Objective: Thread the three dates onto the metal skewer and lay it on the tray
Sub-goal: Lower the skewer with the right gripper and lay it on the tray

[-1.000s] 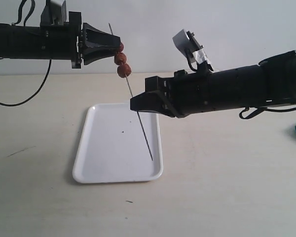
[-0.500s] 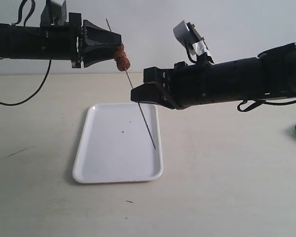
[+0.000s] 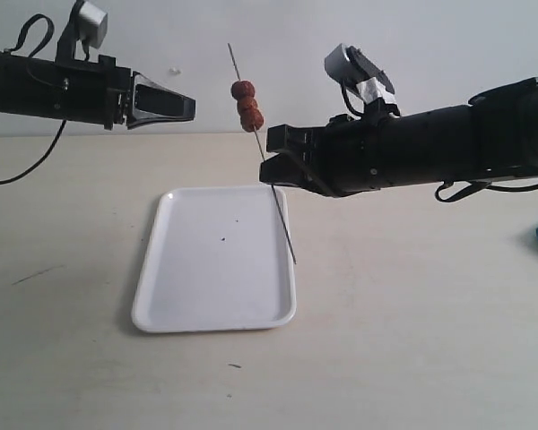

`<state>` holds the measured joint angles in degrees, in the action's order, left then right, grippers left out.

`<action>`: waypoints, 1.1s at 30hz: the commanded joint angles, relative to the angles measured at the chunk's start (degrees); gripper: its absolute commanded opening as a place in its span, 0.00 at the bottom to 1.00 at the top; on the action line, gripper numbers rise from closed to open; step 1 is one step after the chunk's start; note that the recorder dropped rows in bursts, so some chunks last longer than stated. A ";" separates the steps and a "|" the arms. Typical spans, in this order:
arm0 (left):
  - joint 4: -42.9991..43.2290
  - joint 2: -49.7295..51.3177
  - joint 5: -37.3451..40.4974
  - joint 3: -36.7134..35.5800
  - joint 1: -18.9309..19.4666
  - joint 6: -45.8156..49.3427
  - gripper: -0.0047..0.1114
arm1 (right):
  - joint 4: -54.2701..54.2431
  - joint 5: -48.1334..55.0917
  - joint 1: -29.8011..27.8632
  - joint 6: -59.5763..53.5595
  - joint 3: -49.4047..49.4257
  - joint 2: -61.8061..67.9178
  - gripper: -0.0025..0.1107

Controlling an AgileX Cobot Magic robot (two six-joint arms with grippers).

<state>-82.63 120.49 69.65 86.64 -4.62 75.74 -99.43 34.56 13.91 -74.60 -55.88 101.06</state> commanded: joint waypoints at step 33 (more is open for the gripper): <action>-17.32 -50.16 -40.64 -47.79 -0.78 27.50 0.04 | 6.40 -27.43 18.12 31.29 -4.03 12.24 0.02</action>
<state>-99.24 72.00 29.28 39.47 -5.20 102.75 -92.28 9.67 31.35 -43.74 -59.36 112.52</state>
